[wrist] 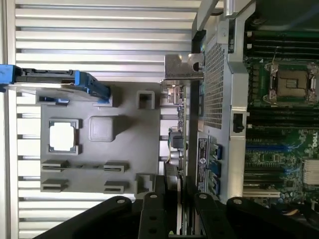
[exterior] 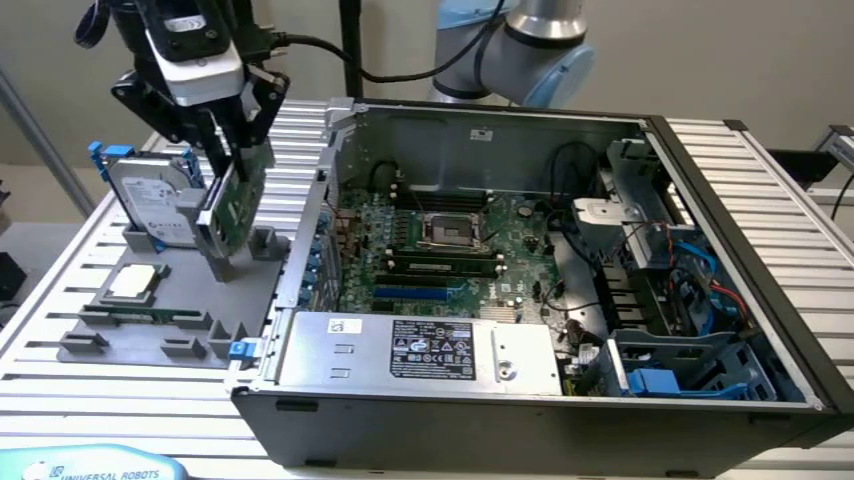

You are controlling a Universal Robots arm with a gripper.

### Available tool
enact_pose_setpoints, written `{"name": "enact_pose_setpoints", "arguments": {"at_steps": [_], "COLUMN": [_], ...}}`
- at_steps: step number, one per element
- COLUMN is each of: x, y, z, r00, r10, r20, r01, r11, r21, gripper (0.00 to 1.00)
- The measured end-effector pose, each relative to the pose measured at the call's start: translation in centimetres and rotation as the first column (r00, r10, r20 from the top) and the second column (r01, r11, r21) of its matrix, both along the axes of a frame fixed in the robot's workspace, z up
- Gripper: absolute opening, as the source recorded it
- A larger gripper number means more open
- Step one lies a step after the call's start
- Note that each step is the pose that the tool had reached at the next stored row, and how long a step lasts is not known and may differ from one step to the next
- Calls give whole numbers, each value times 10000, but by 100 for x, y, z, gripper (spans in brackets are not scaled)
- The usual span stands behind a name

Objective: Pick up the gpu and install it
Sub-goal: 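Pick up the gpu and move the gpu toward the slot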

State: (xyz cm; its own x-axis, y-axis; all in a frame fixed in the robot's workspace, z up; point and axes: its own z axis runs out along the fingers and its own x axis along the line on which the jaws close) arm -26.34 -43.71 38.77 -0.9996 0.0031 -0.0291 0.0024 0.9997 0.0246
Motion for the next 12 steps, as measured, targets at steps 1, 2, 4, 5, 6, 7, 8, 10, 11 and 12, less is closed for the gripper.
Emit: {"name": "enact_pose_setpoints", "arguments": {"at_steps": [1,2,4,5,6,7,8,10,11,12], "x": [45,90,180,226,271,316,364,454,499,544], "y": [0,0,0,-1,-1,-2,-3,-3,-3,-3], "z": [45,90,180,226,271,316,363,441,465,478], "r00": [10000,10000,10000,10000,10000,10000,10000,10000,10000,9999], "r10": [1,0,0,0,1,0,0,1,1,0], "r20": [-7,-12,-26,-33,-43,-51,-61,-86,-100,-115], "r01": [-1,0,0,0,-1,0,0,-1,-1,0], "r11": [10000,10000,10000,10000,10000,10000,10000,10000,10000,10000], "r21": [0,0,1,1,0,0,1,0,2,3], "gripper": [27,27,27,27,27,27,27,27,27,27]}}
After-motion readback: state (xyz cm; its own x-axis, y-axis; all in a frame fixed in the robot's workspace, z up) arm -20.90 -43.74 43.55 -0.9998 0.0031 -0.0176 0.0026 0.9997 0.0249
